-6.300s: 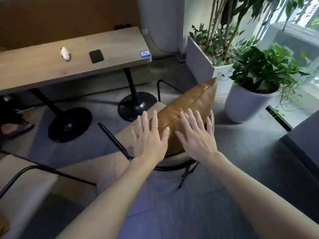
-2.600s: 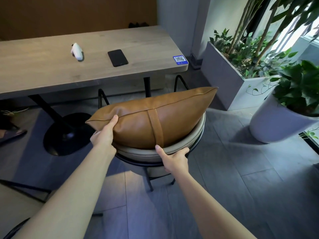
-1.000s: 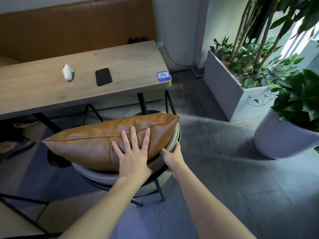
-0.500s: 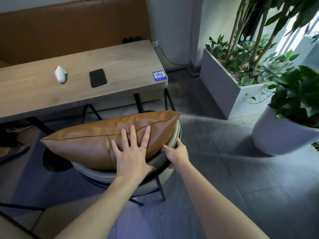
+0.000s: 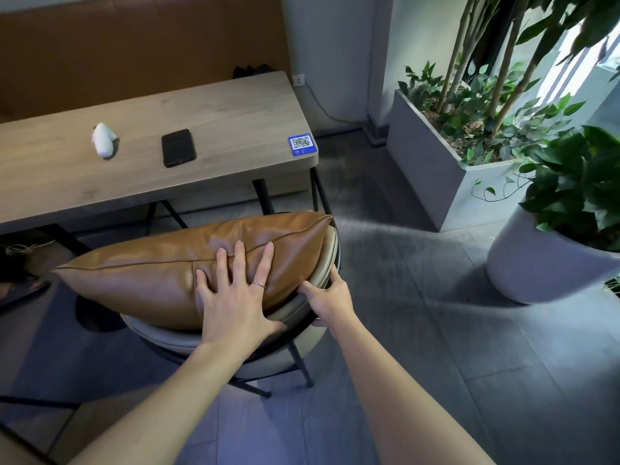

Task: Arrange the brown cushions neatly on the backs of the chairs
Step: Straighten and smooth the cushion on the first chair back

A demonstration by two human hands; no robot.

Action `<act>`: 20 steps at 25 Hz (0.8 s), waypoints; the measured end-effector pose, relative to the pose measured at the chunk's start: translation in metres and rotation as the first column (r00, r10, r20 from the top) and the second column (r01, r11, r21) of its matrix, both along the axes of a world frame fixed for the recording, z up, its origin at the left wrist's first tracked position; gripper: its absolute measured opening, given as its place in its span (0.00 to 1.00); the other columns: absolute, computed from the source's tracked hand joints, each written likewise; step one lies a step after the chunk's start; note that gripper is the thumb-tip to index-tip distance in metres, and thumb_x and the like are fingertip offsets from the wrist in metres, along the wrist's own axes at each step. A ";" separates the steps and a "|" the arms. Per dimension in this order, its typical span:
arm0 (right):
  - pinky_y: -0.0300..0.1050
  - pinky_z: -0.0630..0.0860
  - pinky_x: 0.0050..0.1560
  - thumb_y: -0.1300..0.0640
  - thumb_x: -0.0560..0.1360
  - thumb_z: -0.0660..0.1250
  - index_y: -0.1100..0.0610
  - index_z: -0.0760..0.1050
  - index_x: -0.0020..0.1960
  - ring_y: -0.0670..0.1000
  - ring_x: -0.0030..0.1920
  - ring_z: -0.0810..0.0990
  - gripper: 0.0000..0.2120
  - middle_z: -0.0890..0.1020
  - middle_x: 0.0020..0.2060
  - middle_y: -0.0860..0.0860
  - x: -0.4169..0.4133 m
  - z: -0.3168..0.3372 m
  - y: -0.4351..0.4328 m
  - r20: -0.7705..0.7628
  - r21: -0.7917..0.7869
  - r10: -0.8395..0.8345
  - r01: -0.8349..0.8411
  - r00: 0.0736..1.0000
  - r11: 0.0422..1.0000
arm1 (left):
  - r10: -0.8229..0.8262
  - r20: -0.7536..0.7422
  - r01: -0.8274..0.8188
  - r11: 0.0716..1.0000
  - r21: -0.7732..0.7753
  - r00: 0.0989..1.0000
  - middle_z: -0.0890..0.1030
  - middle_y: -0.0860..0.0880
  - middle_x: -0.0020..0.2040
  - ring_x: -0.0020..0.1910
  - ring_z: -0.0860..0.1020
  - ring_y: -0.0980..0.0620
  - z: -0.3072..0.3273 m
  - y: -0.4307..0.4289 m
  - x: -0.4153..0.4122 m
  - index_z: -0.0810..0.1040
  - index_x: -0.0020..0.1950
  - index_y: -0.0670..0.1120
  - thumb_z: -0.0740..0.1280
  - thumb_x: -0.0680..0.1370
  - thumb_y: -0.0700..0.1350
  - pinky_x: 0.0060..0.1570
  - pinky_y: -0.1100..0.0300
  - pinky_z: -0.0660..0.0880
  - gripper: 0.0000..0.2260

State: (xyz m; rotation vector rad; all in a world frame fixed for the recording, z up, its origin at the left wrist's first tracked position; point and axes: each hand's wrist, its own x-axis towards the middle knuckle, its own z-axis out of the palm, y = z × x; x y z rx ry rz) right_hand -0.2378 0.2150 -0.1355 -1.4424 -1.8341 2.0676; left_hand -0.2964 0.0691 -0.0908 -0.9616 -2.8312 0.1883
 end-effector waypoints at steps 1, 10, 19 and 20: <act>0.61 0.86 0.48 0.45 0.64 0.74 0.42 0.55 0.83 0.61 0.67 0.77 0.51 0.72 0.74 0.49 0.002 0.002 0.000 0.001 -0.011 0.006 -0.006 1.000 1.000 | 0.003 0.003 -0.003 1.000 -0.004 1.000 0.51 0.39 0.83 0.80 0.51 0.34 0.000 0.000 0.000 0.24 0.76 0.59 0.74 0.57 0.74 0.71 0.31 0.56 0.69; 0.52 0.84 0.46 0.42 0.72 0.70 0.40 0.46 0.83 0.62 0.65 0.78 0.48 0.68 0.77 0.50 0.011 -0.004 -0.003 0.015 0.002 0.089 -0.089 0.996 0.996 | 0.025 -0.007 -0.025 0.999 -0.032 1.000 0.44 0.41 0.84 0.81 0.45 0.36 0.006 0.003 0.005 0.19 0.72 0.58 0.71 0.62 0.75 0.74 0.32 0.51 0.66; 0.51 0.74 0.68 0.45 0.79 0.68 0.54 0.58 0.82 0.60 0.72 0.75 0.37 0.73 0.75 0.57 0.054 0.015 -0.033 0.194 0.253 0.314 -0.357 0.929 0.899 | -0.032 0.218 0.024 0.999 0.040 0.975 0.39 0.46 0.84 0.81 0.39 0.41 0.038 -0.032 0.028 0.39 0.82 0.59 0.71 0.77 0.57 0.76 0.34 0.42 0.46; 0.50 0.72 0.66 0.48 0.79 0.68 0.54 0.59 0.82 0.61 0.73 0.73 0.35 0.73 0.75 0.58 0.061 0.026 -0.040 0.219 0.297 0.352 -0.405 0.910 0.865 | -0.041 0.227 0.029 0.998 0.056 0.973 0.43 0.46 0.84 0.82 0.40 0.42 0.044 -0.046 0.035 0.45 0.82 0.58 0.68 0.78 0.55 0.76 0.34 0.43 0.41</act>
